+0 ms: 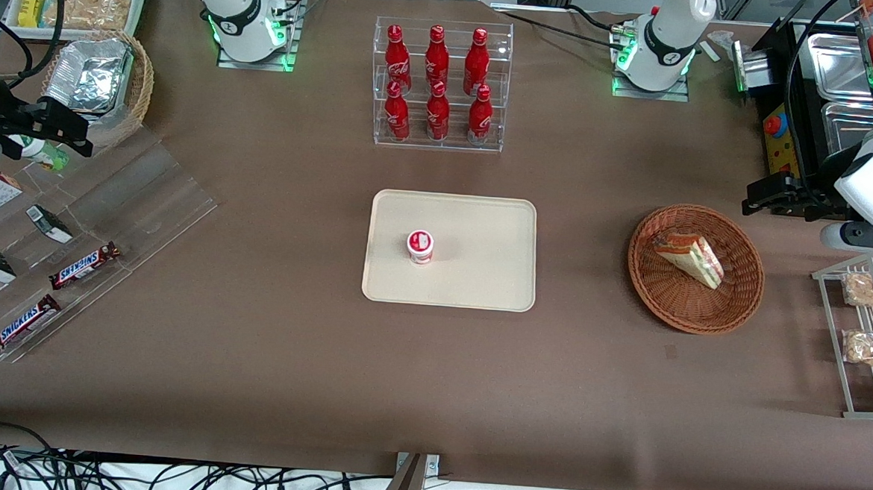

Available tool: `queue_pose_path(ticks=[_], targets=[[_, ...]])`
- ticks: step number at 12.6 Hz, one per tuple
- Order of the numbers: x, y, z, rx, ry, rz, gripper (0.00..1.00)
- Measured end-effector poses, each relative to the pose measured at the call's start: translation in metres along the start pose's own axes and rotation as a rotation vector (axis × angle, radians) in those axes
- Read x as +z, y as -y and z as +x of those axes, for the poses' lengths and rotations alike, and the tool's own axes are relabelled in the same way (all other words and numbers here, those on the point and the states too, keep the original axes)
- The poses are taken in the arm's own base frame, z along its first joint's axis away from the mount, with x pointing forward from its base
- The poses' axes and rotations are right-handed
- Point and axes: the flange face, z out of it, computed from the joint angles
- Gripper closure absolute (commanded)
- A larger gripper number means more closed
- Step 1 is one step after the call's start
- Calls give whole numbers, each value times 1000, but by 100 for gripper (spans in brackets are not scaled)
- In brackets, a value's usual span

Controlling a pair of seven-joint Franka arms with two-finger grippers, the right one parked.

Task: Place sandwich from basket to tray
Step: 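Move the left gripper over the wicker basket above the sandwich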

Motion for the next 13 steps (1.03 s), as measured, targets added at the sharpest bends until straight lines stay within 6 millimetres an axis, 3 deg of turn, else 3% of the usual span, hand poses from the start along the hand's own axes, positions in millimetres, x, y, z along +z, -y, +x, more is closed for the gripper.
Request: queue_pose_path(ticks=[3, 7, 9, 13], targets=[[0, 3, 0, -5, 0, 2, 0], [8, 33, 4, -46, 14, 72, 0], [27, 46, 11, -103, 36, 77, 0], [91, 55, 20, -284, 65, 87, 0]])
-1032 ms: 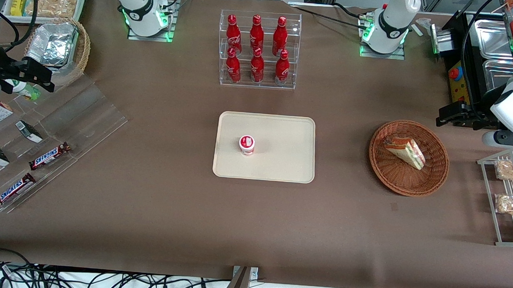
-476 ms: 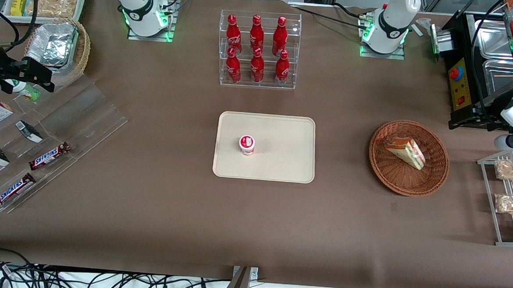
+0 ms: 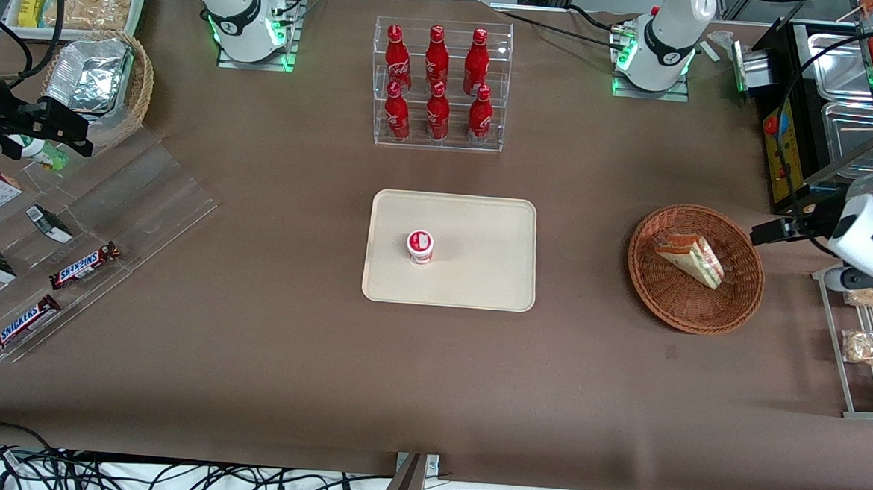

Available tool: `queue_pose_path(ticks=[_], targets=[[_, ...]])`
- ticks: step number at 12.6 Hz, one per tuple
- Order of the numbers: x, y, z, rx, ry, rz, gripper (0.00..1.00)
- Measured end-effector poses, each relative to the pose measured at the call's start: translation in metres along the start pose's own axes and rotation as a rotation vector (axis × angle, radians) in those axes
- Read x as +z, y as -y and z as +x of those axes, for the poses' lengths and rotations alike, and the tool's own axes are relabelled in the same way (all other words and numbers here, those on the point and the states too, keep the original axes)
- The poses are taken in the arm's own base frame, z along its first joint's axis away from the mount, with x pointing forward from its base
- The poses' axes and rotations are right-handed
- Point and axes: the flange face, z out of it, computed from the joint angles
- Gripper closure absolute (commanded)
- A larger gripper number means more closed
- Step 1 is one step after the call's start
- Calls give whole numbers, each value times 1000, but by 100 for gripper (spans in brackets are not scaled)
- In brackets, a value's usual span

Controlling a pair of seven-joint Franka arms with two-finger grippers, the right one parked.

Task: Place sandwich from basket to tray
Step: 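Move the left gripper over the wicker basket above the sandwich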

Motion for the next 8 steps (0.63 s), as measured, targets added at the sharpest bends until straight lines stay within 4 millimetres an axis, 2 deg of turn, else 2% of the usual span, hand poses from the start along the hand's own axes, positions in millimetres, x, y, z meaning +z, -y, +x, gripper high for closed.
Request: queue_pose_path(ticks=[4, 8], targets=[[58, 7, 3, -192, -37, -15, 0], [116, 9, -12, -356, -72, -20, 0]])
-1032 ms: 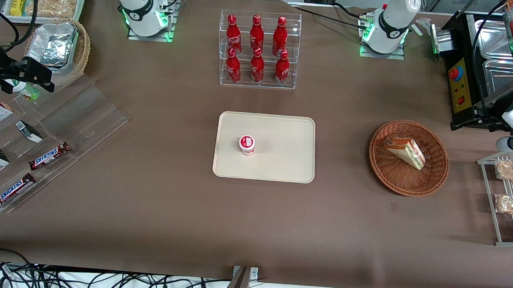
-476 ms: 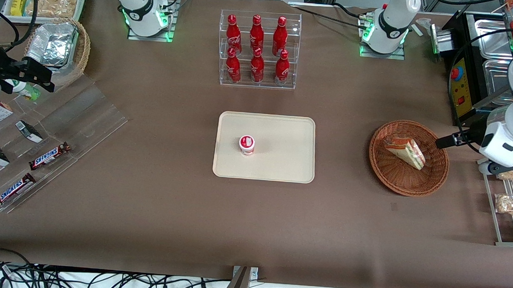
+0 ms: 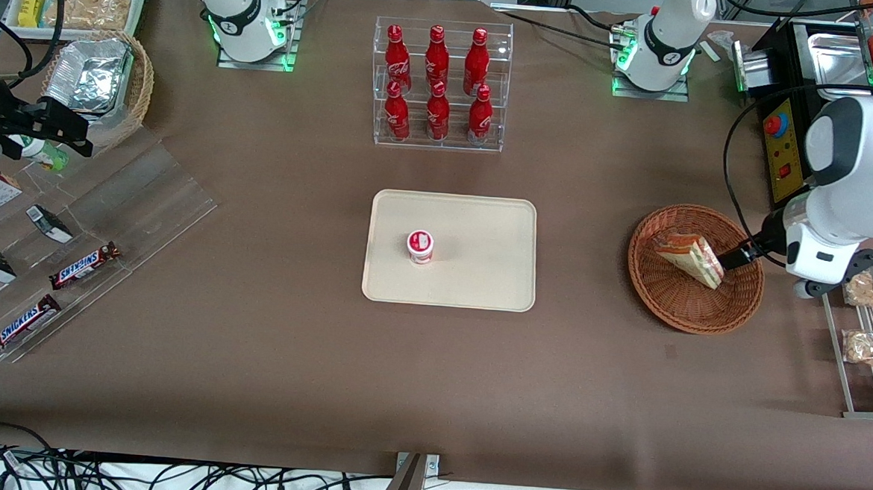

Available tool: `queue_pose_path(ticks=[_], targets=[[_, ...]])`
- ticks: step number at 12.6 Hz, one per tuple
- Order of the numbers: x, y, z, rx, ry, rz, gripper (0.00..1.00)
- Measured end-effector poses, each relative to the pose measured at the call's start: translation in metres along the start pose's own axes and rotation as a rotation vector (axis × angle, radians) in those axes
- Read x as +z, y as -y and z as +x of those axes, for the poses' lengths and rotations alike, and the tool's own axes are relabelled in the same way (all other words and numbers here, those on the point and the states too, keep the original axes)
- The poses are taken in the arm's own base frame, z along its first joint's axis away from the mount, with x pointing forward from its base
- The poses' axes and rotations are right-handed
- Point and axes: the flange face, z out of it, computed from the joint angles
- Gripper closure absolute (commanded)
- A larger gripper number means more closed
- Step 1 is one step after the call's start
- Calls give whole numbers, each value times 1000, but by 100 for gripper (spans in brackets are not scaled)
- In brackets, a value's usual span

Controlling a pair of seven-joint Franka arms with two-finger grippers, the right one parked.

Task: Place sandwich from basket to tray
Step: 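Move the left gripper over the wicker basket above the sandwich, then lower the left gripper and close it on the wrapped sandwich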

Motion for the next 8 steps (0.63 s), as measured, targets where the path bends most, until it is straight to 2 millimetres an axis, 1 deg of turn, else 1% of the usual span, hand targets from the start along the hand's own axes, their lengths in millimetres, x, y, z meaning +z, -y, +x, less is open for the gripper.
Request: queue_pose_path(ticks=[3, 5, 8], targets=[[37, 6, -16, -87, -62, 21, 0], [60, 7, -27, -136, -87, -1, 0], [84, 10, -38, -176, -113, -37, 0]])
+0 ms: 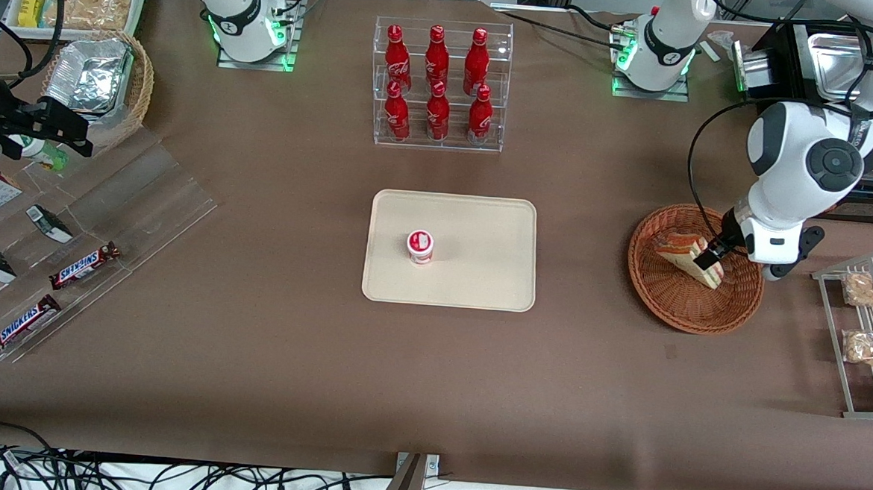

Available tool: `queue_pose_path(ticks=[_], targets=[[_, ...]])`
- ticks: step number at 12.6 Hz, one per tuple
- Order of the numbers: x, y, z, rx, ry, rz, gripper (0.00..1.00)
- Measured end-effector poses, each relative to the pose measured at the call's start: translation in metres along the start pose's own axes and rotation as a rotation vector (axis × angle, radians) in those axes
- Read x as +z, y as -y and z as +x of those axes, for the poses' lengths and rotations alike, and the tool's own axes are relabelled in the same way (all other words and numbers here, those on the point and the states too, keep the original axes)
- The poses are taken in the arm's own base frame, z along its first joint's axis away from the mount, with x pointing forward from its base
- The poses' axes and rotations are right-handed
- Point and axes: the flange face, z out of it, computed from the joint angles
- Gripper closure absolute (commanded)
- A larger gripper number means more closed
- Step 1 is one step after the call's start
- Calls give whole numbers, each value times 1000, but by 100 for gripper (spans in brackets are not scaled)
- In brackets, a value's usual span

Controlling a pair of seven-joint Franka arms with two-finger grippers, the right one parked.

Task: Place sandwich from basket to tray
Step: 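Lower the left gripper and close it on the wrapped sandwich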

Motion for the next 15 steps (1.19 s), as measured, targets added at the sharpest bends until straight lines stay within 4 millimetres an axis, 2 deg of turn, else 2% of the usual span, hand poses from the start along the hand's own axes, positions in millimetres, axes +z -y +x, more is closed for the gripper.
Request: queue_pose_path(ticks=[10, 11, 12, 13, 15], targets=[[55, 8, -18, -70, 7, -16, 0], [57, 8, -18, -74, 8, -16, 46], [59, 7, -18, -84, 8, -17, 84], [61, 7, -19, -94, 10, -16, 98], [62, 7, -19, -116, 10, -16, 100]])
